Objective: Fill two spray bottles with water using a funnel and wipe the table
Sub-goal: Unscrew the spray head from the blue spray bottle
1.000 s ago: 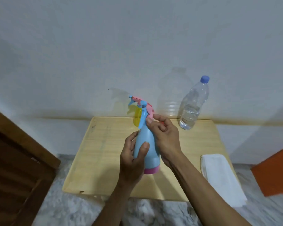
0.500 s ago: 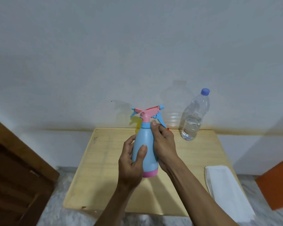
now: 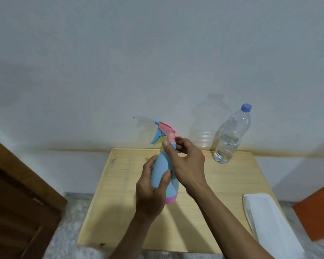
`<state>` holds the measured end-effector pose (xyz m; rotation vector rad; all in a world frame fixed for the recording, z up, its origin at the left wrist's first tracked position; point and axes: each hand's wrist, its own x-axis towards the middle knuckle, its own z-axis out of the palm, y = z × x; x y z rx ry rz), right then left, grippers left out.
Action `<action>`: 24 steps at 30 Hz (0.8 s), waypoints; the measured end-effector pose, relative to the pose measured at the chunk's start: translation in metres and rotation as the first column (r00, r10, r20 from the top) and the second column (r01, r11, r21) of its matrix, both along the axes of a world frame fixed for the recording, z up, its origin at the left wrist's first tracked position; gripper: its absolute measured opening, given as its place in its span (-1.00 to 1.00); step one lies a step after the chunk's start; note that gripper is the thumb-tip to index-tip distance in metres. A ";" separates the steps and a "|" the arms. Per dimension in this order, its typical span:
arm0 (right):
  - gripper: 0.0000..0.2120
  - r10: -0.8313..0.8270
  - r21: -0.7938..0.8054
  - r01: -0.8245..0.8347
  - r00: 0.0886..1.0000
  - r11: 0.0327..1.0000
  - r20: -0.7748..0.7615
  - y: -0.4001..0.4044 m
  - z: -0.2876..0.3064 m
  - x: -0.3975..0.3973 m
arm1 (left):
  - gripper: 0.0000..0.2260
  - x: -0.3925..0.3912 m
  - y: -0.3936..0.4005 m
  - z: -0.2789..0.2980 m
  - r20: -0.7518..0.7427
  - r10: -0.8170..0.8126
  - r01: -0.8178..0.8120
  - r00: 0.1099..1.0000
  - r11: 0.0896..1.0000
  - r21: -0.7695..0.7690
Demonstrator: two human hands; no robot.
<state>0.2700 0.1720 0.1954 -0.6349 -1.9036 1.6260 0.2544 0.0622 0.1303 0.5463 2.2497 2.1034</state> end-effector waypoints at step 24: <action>-0.71 -0.560 -0.056 0.557 0.821 0.829 -0.112 0.046 0.001 -0.012 | -0.20 -0.047 -0.061 -0.065 0.150 0.003 0.026 0.989 0.981 -0.191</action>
